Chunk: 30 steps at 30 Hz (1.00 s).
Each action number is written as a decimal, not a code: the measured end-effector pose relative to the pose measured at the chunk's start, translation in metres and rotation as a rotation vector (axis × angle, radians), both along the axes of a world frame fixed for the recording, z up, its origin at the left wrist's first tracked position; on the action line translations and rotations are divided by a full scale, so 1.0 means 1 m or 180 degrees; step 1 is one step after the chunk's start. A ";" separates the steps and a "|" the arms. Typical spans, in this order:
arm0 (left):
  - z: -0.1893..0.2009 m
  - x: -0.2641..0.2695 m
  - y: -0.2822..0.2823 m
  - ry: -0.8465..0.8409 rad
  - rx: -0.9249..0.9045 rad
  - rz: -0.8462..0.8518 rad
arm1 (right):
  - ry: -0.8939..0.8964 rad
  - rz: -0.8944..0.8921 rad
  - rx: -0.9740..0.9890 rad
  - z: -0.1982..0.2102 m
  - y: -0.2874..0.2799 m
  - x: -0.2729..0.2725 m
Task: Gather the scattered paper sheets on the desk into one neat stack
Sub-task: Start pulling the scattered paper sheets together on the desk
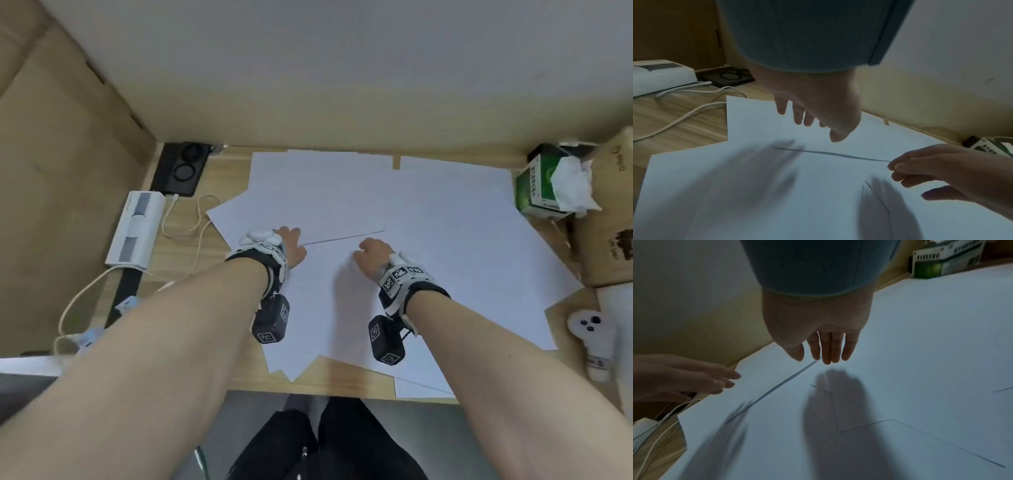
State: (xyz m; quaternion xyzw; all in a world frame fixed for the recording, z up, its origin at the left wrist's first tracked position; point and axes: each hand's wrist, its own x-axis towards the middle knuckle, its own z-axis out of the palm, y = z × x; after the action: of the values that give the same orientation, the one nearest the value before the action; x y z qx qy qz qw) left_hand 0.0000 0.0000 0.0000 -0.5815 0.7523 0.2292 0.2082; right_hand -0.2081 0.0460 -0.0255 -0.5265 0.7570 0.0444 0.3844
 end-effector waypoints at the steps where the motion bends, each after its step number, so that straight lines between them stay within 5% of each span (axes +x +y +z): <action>1: 0.000 0.000 0.000 -0.0018 -0.0020 0.0004 | -0.0064 -0.0019 -0.0043 -0.001 -0.003 -0.001; 14: -0.049 0.010 -0.043 0.0015 -0.0016 -0.0439 | -0.0339 -0.0437 0.0062 -0.036 -0.023 0.009; 30: -0.047 0.018 -0.062 -0.0251 -0.0157 -0.1150 | -0.0390 -0.0793 0.0205 -0.034 -0.034 0.017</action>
State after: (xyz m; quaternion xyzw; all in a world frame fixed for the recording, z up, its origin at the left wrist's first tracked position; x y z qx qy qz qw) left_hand 0.0183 -0.0623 -0.0470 -0.4505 0.8411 0.1465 0.2610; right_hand -0.1911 0.0123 -0.0594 -0.4175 0.7898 -0.0116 0.4492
